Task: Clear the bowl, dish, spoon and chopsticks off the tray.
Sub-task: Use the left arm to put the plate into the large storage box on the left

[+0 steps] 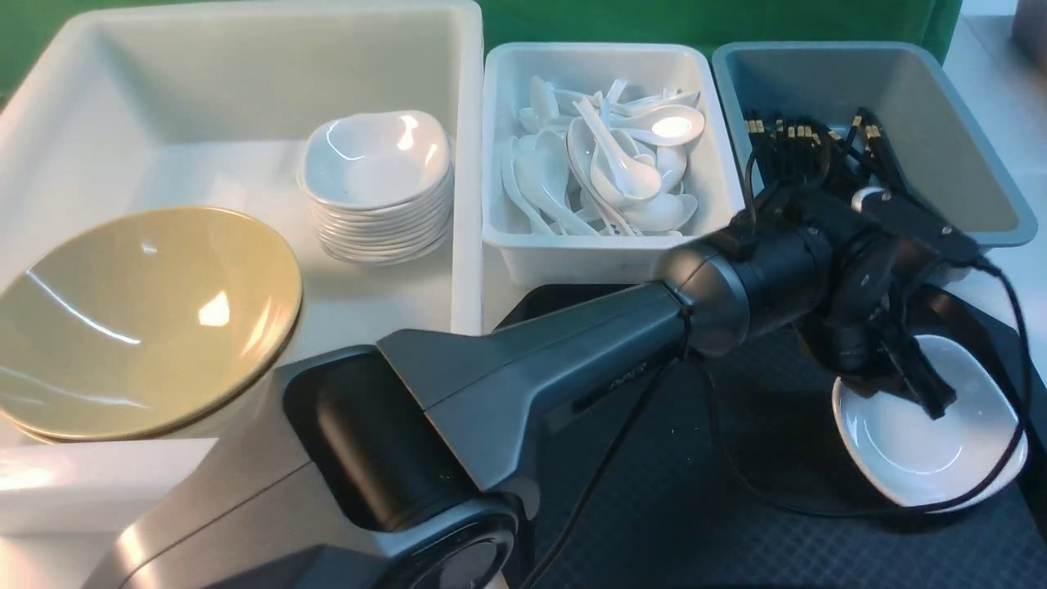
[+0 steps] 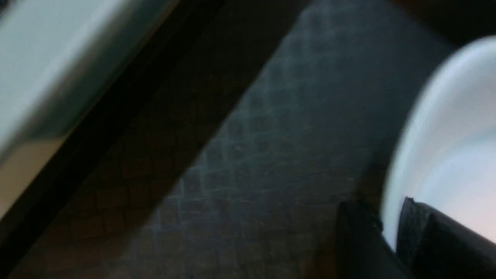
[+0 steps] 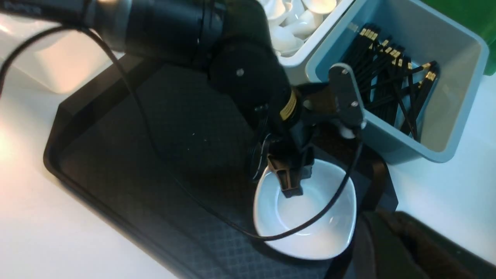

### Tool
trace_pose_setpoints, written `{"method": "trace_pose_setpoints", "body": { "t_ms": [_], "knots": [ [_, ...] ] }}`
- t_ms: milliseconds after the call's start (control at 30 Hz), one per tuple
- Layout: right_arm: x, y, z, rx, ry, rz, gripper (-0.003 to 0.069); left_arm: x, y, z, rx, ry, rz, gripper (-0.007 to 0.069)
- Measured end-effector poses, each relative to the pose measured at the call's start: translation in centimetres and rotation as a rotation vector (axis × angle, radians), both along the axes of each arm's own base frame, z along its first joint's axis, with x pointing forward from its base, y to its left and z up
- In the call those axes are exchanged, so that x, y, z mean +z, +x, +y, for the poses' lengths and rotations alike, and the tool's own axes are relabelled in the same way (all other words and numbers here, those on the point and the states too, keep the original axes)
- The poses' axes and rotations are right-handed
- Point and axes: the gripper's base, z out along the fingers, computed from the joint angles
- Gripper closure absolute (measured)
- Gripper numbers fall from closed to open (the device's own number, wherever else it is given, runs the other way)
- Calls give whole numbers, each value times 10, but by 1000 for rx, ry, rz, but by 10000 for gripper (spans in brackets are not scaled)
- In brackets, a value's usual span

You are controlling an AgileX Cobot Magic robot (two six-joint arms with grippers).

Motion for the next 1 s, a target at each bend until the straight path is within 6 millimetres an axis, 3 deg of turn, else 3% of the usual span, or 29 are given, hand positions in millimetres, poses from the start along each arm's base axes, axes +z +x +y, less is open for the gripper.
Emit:
{"method": "trace_pose_setpoints", "body": {
  "t_ms": [100, 233, 267, 333, 367, 400, 533, 567, 600, 667, 767, 833, 967, 1000],
  "knots": [
    [0, 0, 0, 1, 0, -1, 601, 38, 2, 15, -22, 25, 0, 620],
    [0, 5, 4, 9, -10, -3, 601, 85, 9, 37, -21, 14, -43, 623],
    [0, 9, 8, 18, -20, 3, 601, 114, 11, 52, -14, -3, -72, 624],
    [-1, 16, 16, 39, -32, 17, 601, 141, 11, 68, -9, -15, -99, 624],
    [-4, 27, 30, 90, -42, 48, 601, 183, 6, 97, 9, -21, -132, 624],
    [-6, 32, 38, 127, -52, 62, 601, 201, 5, 114, 23, -16, -149, 624],
    [-15, 61, 81, 304, -51, 143, 601, 252, 6, 176, 125, -23, -213, 624],
    [-17, 70, 92, 344, -59, 162, 601, 259, 10, 196, 170, -18, -221, 624],
    [-16, 71, 95, 355, -50, 166, 601, 260, 10, 200, 177, -19, -222, 624],
    [-13, 89, 115, 412, -56, 187, 601, 270, 13, 256, 302, 10, -214, 624],
    [-7, 102, 127, 435, -64, 172, 601, 269, 14, 305, 419, 34, -185, 624],
    [-3, 109, 133, 440, -57, 150, 601, 261, 18, 337, 506, 12, -164, 624],
    [-1, 119, 141, 443, -47, 115, 600, 239, 34, 372, 625, -91, -123, 624],
    [-1, 123, 144, 443, -45, 111, 600, 225, 42, 382, 671, -148, -89, 624]
  ]
}}
